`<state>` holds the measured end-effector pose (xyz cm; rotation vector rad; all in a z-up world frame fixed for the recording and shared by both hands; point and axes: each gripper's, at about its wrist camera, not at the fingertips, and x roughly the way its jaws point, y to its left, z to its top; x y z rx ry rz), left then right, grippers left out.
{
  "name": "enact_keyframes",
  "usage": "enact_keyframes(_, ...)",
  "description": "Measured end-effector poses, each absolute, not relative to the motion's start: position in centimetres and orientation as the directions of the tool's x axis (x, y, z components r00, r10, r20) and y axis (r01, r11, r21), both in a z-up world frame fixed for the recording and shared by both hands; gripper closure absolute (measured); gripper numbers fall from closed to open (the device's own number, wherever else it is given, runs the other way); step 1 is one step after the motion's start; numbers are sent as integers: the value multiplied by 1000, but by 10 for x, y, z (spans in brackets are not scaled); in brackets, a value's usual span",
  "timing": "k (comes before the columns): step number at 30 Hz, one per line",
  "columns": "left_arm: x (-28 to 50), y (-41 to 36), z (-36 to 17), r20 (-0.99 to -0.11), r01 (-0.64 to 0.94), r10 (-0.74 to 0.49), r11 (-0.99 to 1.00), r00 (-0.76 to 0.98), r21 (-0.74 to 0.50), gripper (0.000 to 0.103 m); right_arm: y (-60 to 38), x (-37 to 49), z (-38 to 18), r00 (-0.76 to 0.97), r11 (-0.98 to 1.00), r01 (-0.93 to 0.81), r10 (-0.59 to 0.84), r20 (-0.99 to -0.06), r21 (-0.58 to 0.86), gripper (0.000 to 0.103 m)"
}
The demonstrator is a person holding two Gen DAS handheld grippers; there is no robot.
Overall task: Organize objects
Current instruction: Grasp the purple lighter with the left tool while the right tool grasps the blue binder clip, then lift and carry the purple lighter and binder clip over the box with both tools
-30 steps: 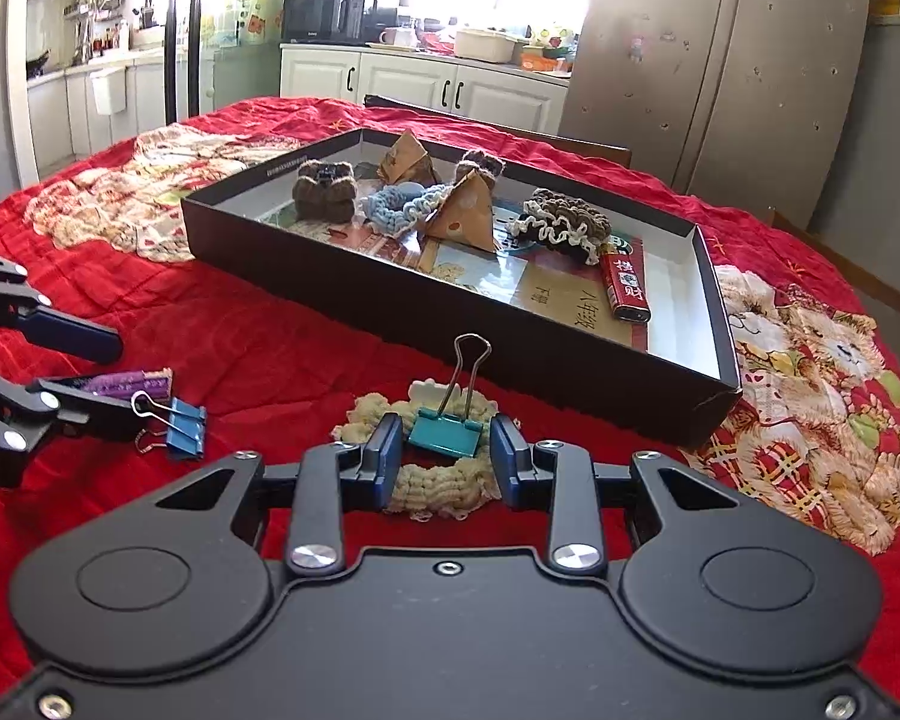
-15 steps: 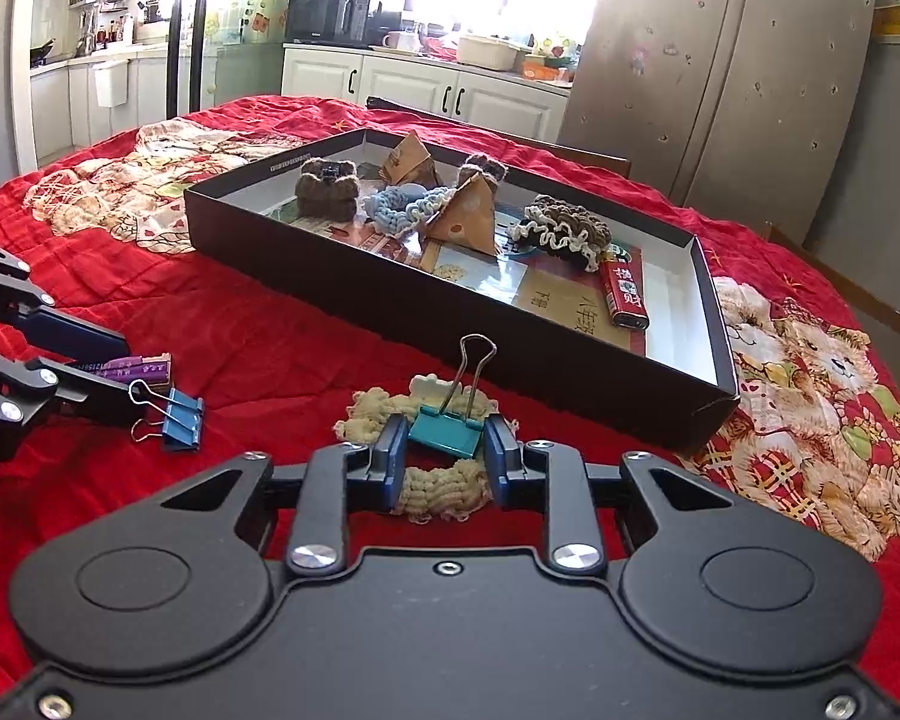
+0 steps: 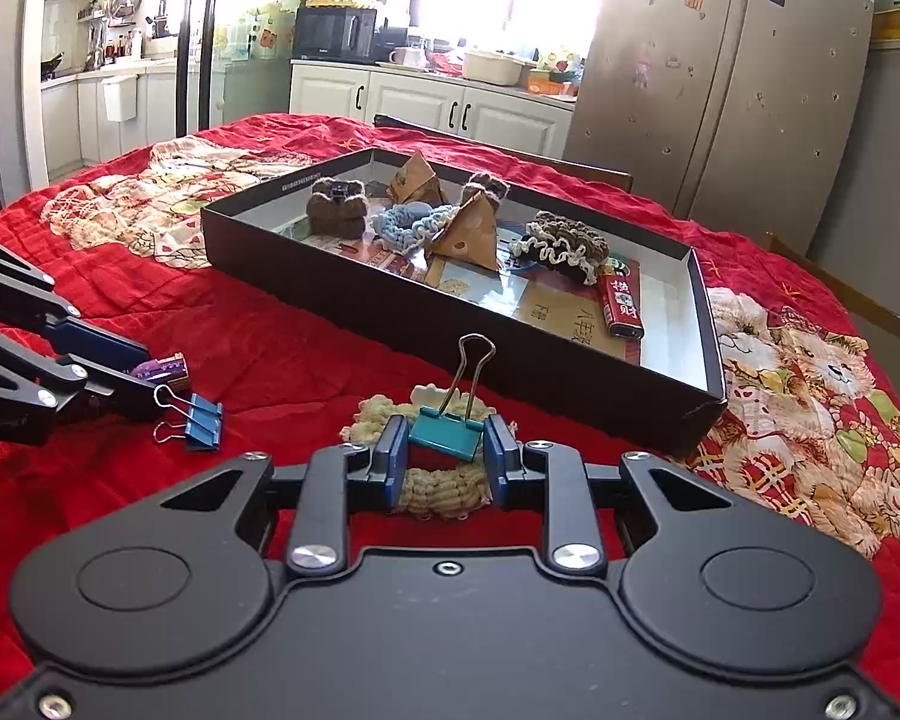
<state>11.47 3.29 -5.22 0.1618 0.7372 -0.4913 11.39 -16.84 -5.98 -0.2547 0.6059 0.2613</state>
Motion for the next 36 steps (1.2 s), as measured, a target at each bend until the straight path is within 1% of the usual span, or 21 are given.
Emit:
enact_keyframes(21, 113, 32, -49, -682, 467, -362, 883, 635, -34, 79, -175, 93, -42, 813, 933, -335, 214, -542, -134, 78)
enact_keyframes(36, 112, 28, -30, -660, 473, -368, 881, 655, -21, 80, -179, 81, -31, 818, 927, -354, 242, -521, -126, 78)
